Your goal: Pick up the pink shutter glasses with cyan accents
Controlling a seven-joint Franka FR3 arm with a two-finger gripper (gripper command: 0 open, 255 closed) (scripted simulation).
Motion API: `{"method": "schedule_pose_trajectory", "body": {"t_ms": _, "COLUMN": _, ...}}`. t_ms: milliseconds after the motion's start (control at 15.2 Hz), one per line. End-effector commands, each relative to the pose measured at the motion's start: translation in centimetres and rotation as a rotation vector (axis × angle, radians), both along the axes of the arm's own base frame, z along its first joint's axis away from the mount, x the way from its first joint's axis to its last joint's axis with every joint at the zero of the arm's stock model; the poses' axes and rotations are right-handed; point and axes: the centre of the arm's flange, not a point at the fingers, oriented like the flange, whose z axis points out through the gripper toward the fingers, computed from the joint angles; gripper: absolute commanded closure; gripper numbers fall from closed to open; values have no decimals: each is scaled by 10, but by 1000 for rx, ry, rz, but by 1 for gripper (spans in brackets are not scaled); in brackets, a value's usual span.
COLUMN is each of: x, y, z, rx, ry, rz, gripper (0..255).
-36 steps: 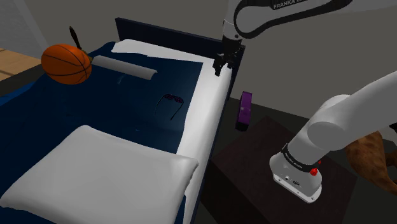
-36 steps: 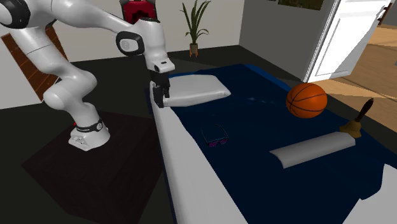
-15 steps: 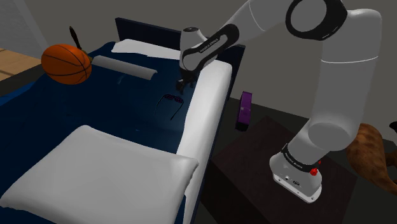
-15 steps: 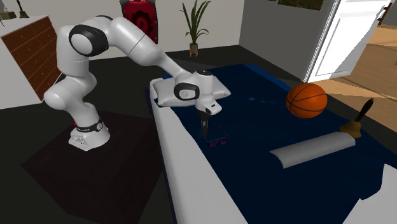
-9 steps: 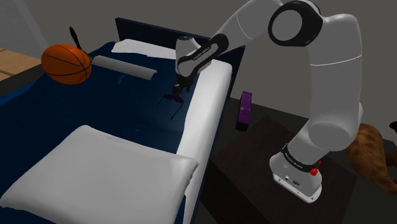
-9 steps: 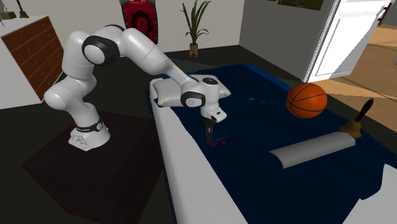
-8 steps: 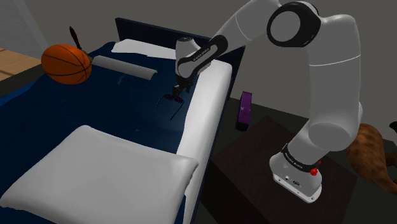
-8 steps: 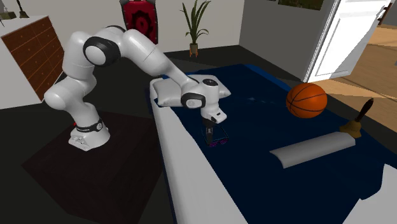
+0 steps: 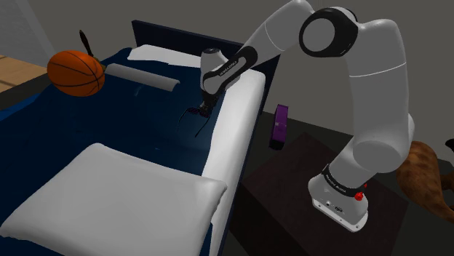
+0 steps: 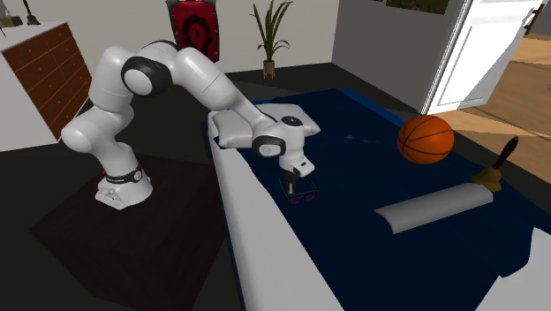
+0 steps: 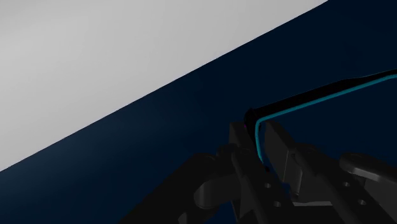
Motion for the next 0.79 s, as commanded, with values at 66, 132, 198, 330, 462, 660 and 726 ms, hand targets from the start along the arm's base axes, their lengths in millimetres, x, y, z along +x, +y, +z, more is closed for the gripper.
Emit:
{"method": "schedule_pose_trajectory", "body": {"t_ms": 66, "x": 0, "y": 0, "z": 0, "rx": 0, "ry": 0, "rz": 0, "gripper": 255}}
{"method": "schedule_pose_trajectory", "body": {"t_ms": 132, "x": 0, "y": 0, "z": 0, "rx": 0, "ry": 0, "rz": 0, "gripper": 255}}
{"method": "schedule_pose_trajectory", "body": {"t_ms": 198, "x": 0, "y": 0, "z": 0, "rx": 0, "ry": 0, "rz": 0, "gripper": 255}}
{"method": "schedule_pose_trajectory", "body": {"t_ms": 330, "x": 0, "y": 0, "z": 0, "rx": 0, "ry": 0, "rz": 0, "gripper": 255}}
{"method": "schedule_pose_trajectory", "body": {"t_ms": 462, "x": -1, "y": 0, "z": 5, "rx": 0, "ry": 0, "rz": 0, "gripper": 255}}
{"method": "schedule_pose_trajectory", "body": {"t_ms": 660, "x": -1, "y": 0, "z": 21, "rx": 0, "ry": 0, "rz": 0, "gripper": 255}}
{"method": "schedule_pose_trajectory", "body": {"t_ms": 726, "x": -1, "y": 0, "z": 26, "rx": 0, "ry": 0, "rz": 0, "gripper": 255}}
